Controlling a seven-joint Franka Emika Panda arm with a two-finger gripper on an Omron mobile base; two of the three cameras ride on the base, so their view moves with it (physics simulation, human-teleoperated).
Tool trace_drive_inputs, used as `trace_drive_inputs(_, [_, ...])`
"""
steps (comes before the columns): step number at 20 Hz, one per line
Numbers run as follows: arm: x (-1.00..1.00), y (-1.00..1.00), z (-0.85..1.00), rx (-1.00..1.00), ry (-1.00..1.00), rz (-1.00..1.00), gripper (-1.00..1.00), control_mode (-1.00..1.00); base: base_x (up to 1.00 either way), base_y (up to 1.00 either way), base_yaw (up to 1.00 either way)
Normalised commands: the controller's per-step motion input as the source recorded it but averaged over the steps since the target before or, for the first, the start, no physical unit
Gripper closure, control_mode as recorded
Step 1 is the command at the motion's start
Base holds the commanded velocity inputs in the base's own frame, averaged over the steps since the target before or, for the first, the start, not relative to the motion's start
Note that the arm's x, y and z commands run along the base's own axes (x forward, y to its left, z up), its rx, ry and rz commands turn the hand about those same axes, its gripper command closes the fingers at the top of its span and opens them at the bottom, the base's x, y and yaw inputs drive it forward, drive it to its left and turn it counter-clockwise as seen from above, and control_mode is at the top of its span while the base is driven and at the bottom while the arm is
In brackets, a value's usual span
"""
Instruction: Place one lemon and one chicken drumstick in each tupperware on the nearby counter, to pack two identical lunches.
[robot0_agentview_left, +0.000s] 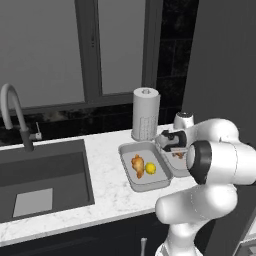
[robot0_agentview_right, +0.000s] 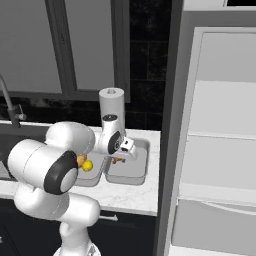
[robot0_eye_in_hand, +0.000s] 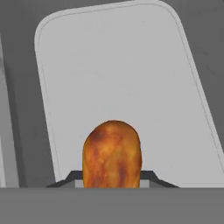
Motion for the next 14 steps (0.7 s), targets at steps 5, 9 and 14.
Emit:
trace_drive_inputs(5, [0.55,-0.05,-0.46,0.00,0.06,0.00,1.00,-1.00,0.00,0.00,0.00])
trace_drive_inputs(9, [0.34,-0.02,-0.26,0.00,0.02,0.00,-1.00,-1.00,0.00,0.00,0.00])
trace_drive_inputs(14, [-0.19,-0.16,0.42,0.00,-0.02,0.00,-1.00,-1.00,0.00,0.00,0.00])
